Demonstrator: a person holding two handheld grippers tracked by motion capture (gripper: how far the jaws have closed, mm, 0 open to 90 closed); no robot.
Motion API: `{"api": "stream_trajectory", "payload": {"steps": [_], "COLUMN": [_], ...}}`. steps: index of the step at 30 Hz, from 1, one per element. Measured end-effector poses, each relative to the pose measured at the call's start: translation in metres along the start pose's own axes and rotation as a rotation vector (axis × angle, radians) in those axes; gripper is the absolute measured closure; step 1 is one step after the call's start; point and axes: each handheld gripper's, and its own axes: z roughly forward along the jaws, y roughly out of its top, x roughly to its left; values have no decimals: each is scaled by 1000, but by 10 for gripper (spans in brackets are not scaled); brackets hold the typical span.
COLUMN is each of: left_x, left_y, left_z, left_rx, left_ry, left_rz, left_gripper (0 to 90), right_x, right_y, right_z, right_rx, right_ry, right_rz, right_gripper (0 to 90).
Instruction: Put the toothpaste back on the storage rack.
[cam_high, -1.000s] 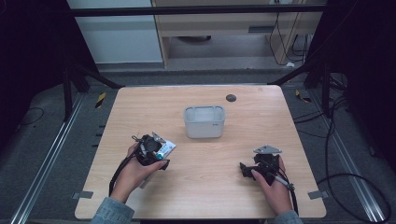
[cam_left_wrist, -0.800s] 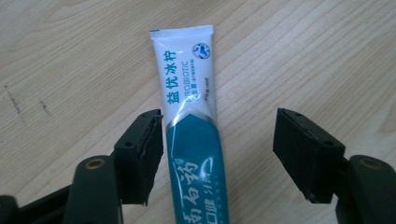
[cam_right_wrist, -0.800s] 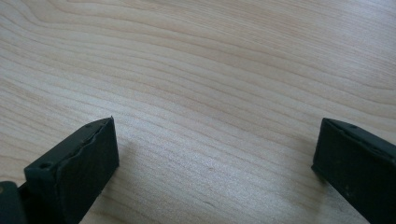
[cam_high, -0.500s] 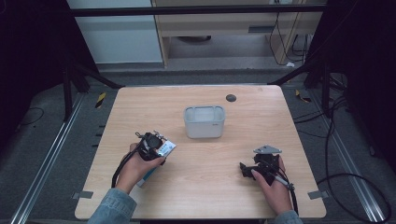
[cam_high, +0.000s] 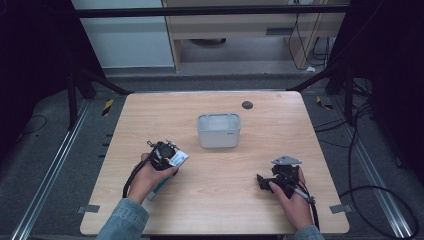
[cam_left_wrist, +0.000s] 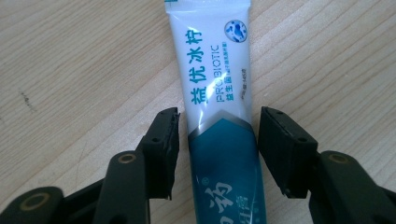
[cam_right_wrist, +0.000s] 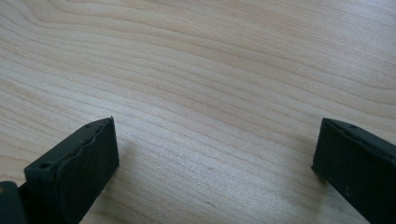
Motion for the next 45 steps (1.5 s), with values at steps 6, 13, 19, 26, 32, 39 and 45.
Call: {"api": "stream_trajectory", "payload": {"steps": [6, 13, 19, 26, 32, 39, 45], "left_x": [1, 2, 1, 0, 2, 0, 0], "left_y": [1, 2, 3, 3, 1, 1, -1], "left_z": [3, 3, 3, 2, -5, -6, -20], "left_rx": [-1, 3, 5, -1, -37, -40, -90], "left_ry": [-15, -30, -34, -41, -64, -56, -40], "left_rz": [-6, -12, 6, 18, 22, 37, 29], "left_gripper": [529, 544, 592, 645, 748, 777, 790], "right_x": [0, 0, 0, 0, 0, 0, 0], "right_y": [0, 0, 0, 0, 0, 0, 0], "right_z": [0, 0, 0, 0, 0, 0, 0], "right_rx": [1, 1, 1, 1, 0, 0, 0], "right_ry": [1, 2, 2, 2, 0, 1, 1], "right_rz": [2, 4, 3, 4, 1, 2, 4], "right_gripper": [4, 4, 4, 4, 4, 4, 3]}}
